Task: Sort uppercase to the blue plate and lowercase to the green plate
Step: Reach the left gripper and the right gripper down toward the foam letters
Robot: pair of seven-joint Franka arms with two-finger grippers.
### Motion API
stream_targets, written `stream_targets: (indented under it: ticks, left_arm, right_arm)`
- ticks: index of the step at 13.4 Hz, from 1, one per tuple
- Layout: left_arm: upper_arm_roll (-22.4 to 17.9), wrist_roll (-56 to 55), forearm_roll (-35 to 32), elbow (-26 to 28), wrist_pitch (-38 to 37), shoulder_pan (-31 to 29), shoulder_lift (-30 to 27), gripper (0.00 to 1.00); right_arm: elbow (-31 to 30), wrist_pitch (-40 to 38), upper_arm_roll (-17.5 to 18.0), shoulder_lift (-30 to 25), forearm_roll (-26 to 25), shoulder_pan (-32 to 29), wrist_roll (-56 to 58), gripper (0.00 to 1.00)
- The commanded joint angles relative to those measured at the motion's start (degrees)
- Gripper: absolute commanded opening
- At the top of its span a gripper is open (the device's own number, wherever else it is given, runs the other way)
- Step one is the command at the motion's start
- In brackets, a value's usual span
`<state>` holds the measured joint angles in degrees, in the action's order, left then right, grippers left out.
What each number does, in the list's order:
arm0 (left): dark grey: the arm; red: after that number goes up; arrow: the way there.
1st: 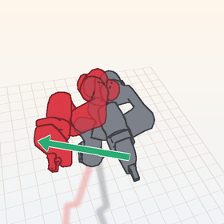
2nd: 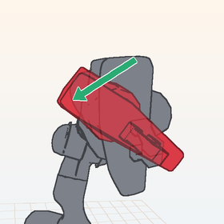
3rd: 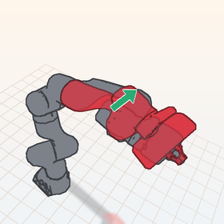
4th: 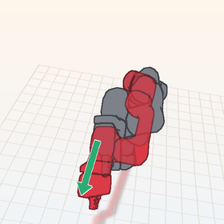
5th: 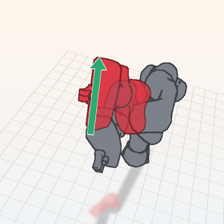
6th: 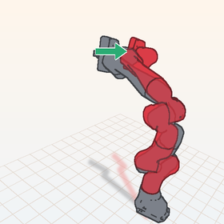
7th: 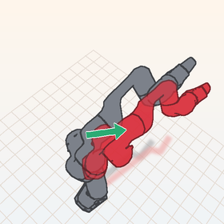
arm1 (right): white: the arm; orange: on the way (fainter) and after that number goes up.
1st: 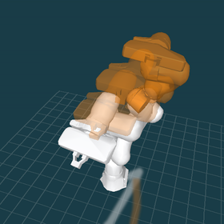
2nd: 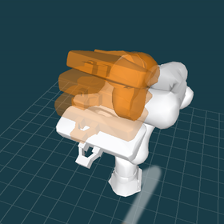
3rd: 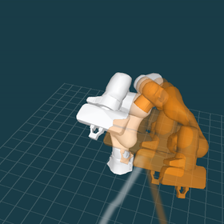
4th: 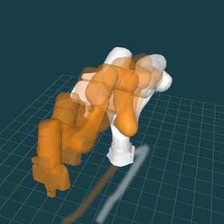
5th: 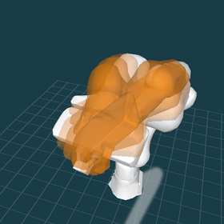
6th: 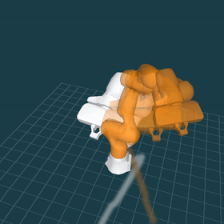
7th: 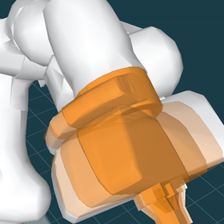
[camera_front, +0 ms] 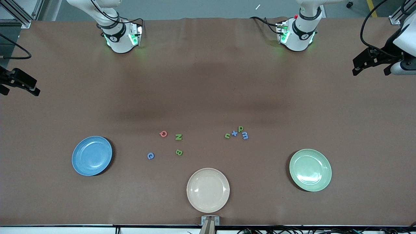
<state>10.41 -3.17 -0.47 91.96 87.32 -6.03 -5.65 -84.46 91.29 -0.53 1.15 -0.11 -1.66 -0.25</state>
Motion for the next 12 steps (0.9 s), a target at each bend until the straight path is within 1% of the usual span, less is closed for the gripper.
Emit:
stream_targets:
  ticks: [1, 2, 4, 6, 8, 10, 12]
  left_arm:
    - [-0.04, 1.15, 0.74, -1.52, -1.98, -0.21, 0.55, 1.0]
    - [-0.04, 1.15, 0.73, -1.52, -2.07, -0.21, 0.55, 1.0]
    - [-0.04, 0.89, 0.3, -1.61, -2.07, -0.12, 0.81, 1.0]
    - [0.05, 1.15, -0.06, -1.87, -1.89, 0.32, 2.3, 1.0]
    - [0.4, 0.54, 0.21, -1.87, -1.54, 0.67, 4.14, 1.0]
    - [2.76, -0.43, 0.91, -1.35, -0.49, 0.67, 5.99, 1.0]
    - [6.45, -4.37, 0.74, -0.47, 1.87, 0.67, 8.71, 1.0]
  right_arm:
    - [-0.09, -1.28, -0.44, -0.45, 1.07, 0.95, 0.6, 1.0]
    - [-0.09, -2.51, -0.61, -0.45, 1.07, 1.13, 0.69, 1.0]
    - [-0.18, -2.61, -1.31, -0.45, 1.16, 2.09, 0.6, 1.0]
    - [-0.18, -2.26, -2.72, -0.45, 1.25, 3.24, 0.69, 1.0]
    - [-0.18, -2.17, -2.64, -0.54, 1.25, 2.98, 0.69, 1.0]
    - [-0.18, -2.26, -2.55, -0.54, 1.25, 2.72, 0.69, 1.0]
    - [-0.27, -2.26, -2.37, -0.54, 1.25, 2.54, 0.78, 1.0]
